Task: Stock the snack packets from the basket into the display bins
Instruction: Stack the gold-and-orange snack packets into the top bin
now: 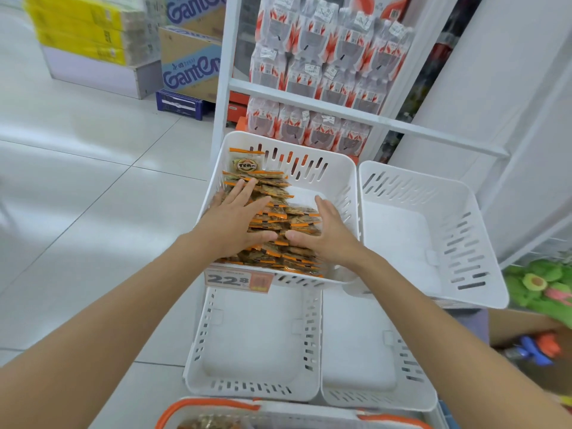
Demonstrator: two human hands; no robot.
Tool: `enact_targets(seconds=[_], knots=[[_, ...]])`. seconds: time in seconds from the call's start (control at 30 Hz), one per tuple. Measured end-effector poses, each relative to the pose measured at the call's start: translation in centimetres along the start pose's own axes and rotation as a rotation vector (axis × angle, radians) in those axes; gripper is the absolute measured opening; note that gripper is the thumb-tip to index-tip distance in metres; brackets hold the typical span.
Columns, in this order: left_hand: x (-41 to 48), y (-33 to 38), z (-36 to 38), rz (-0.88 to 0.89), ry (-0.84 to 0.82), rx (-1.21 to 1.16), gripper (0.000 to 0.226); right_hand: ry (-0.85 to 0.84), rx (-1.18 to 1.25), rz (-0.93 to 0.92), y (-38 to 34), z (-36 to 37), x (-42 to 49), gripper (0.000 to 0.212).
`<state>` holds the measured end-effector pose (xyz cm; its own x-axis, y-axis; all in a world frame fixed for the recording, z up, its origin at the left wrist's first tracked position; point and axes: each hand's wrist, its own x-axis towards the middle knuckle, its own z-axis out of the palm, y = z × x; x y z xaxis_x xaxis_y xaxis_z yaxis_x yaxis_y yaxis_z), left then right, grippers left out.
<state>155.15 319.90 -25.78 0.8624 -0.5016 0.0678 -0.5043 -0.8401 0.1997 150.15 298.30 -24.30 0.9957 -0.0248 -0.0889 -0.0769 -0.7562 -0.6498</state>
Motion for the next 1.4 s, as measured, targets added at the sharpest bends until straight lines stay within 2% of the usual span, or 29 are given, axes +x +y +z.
enact_targets(seconds=[0.1,0.2,0.3,0.4,0.57,0.7,0.83,0.9,0.97,1.03,1.13,1.2,1.27,1.3,1.33,1.4], knots=[[-2.0,1.1,-1.2,0.001,0.106,-0.102,0.074,0.062,0.017,-0.092,-0.7,-0.7,-3.0,0.097],[-5.8,3.4,-1.8,0.04,0.208,-0.241,0.055,0.203,0.018,-0.185,-1.2,-0.4,-7.3,0.075],[-10.7,6.3,-0.8,0.01,0.2,-0.382,0.032,0.323,0.038,-0.225,-0.6,1.2,-12.1,0.053],[-15.8,8.3,2.1,-0.007,0.146,-0.461,0.03,0.267,0.062,-0.214,1.0,3.8,-17.3,0.043],[-23.8,8.3,8.6,-0.157,-0.025,-0.568,0.033,-0.081,-0.063,-0.107,6.3,10.2,-25.0,0.05],[-29.3,5.4,12.2,-0.364,0.002,-0.706,0.022,-0.345,0.043,0.066,8.5,16.5,-27.0,0.071],[-32.8,4.0,12.8,-0.436,0.016,-0.726,0.029,-0.413,0.242,0.246,8.0,22.9,-26.0,0.092],[-34.1,3.1,12.8,-0.467,0.023,-0.693,0.028,-0.357,0.179,0.289,7.9,25.5,-25.3,0.09],[-35.4,2.2,12.8,-0.512,0.015,-0.691,0.025,-0.227,0.093,0.279,7.9,26.6,-25.0,0.067],[-36.3,1.7,12.8,-0.546,0.024,-0.703,0.025,-0.112,0.198,0.267,7.5,25.6,-24.7,0.038],[-36.1,2.1,12.2,-0.51,0.088,-0.787,0.029,0.003,0.258,0.072,5.2,21.2,-24.5,0.02],[-35.1,3.5,11.3,-0.432,0.066,-0.887,0.042,-0.004,0.236,-0.091,2.4,18.5,-24.3,0.016],[-33.9,5.0,10.7,-0.354,-0.011,-0.996,0.049,-0.111,0.296,-0.154,0.1,17.3,-23.8,0.02],[-33.5,5.4,10.7,-0.345,-0.044,-1.034,0.039,-0.191,0.337,-0.155,-0.8,17.2,-23.8,0.026],[-33.3,5.3,10.7,-0.367,-0.056,-1.061,0.027,-0.266,0.373,-0.138,-1.4,17.3,-23.7,0.037],[-33.6,3.9,10.9,-0.483,-0.003,-1.105,0.02,-0.336,0.354,-0.073,-1.5,18.1,-23.6,0.062]])
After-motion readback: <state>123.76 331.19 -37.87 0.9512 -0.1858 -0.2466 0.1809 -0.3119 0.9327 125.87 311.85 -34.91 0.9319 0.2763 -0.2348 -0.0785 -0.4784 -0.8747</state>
